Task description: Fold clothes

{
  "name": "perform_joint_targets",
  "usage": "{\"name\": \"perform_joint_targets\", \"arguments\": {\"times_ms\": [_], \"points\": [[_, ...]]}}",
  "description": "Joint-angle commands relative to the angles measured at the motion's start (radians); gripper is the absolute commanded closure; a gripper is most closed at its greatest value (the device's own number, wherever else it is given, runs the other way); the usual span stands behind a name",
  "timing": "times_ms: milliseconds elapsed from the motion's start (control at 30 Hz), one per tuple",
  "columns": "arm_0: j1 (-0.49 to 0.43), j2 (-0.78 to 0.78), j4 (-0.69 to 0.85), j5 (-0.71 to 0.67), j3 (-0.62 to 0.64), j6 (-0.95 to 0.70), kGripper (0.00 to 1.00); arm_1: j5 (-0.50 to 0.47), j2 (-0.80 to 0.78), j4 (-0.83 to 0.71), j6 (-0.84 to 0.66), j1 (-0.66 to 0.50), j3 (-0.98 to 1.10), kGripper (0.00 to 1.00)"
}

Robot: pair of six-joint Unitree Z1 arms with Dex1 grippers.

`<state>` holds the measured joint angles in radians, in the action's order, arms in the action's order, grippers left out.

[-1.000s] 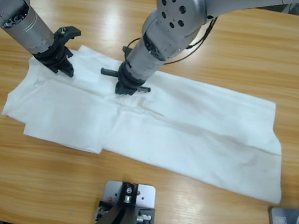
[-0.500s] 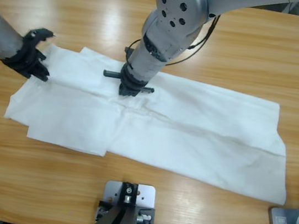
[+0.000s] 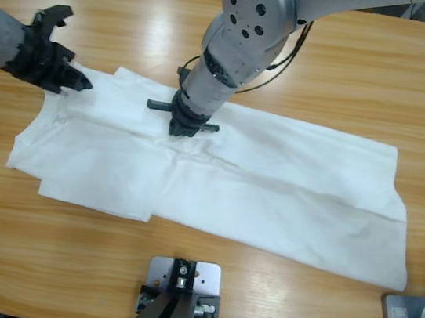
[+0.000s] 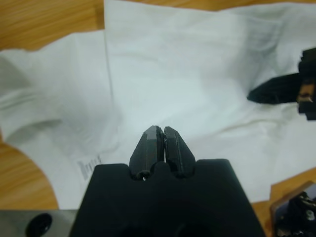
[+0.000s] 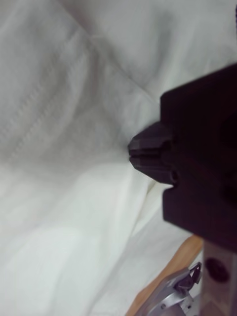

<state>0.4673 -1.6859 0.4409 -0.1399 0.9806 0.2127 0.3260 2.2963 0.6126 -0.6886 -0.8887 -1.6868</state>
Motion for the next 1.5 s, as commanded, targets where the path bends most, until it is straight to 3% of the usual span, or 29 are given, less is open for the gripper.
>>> {"name": "perform_joint_targets", "arguments": {"times_ms": [33, 400, 667, 700, 733, 767, 800, 867, 933, 1033, 1233, 1333, 1500], "points": [[0.005, -0.133, -0.146, -0.020, -0.133, 0.004, 1.000, 0.004, 0.065, 0.022, 0.021, 0.001, 0.056, 1.000], [0.028, 0.020, -0.127, -0.021, -0.262, 0.016, 1.000, 0.000, 0.066, 0.016, 0.023, 0.001, 0.067, 1.000], [0.028, -0.055, -0.211, -0.015, -0.315, 0.016, 1.000, -0.021, 0.037, 0.033, 0.023, 0.001, 0.068, 1.000], [0.027, -0.036, -0.206, -0.015, -0.309, 0.016, 1.000, -0.069, -0.012, 0.047, 0.023, 0.001, 0.071, 0.872], [0.025, -0.016, -0.195, -0.015, -0.304, 0.016, 1.000, -0.101, -0.060, 0.052, 0.023, 0.001, 0.073, 0.409], [0.024, 0.014, -0.181, -0.015, -0.303, 0.017, 1.000, -0.125, -0.111, 0.062, 0.022, 0.001, 0.073, 0.214], [0.024, 0.038, -0.168, -0.015, -0.304, 0.017, 1.000, -0.149, -0.174, 0.083, 0.020, 0.001, 0.073, 0.118], [0.024, 0.095, -0.152, -0.020, -0.321, 0.017, 1.000, -0.154, -0.250, 0.141, -0.010, 0.001, 0.080, 0.032], [0.026, 0.144, -0.132, -0.024, -0.335, 0.017, 1.000, -0.166, -0.314, 0.234, -0.071, 0.001, 0.114, 0.000], [0.028, 0.213, -0.079, -0.024, -0.338, 0.017, 1.000, -0.211, -0.491, 0.207, -0.157, 0.002, 0.302, 0.000], [0.043, 0.306, 0.027, -0.022, -0.304, 0.016, 1.000, -0.319, -0.877, 0.011, -0.534, 0.172, 0.970, 0.016], [0.046, 0.312, 0.079, -0.021, -0.260, 0.011, 1.000, -0.344, -0.922, -0.016, -0.640, 0.264, 1.099, 0.018], [0.050, 0.310, 0.159, -0.022, -0.181, -0.011, 1.000, -0.355, -0.923, -0.022, -0.662, 0.355, 1.105, 0.018]]}}
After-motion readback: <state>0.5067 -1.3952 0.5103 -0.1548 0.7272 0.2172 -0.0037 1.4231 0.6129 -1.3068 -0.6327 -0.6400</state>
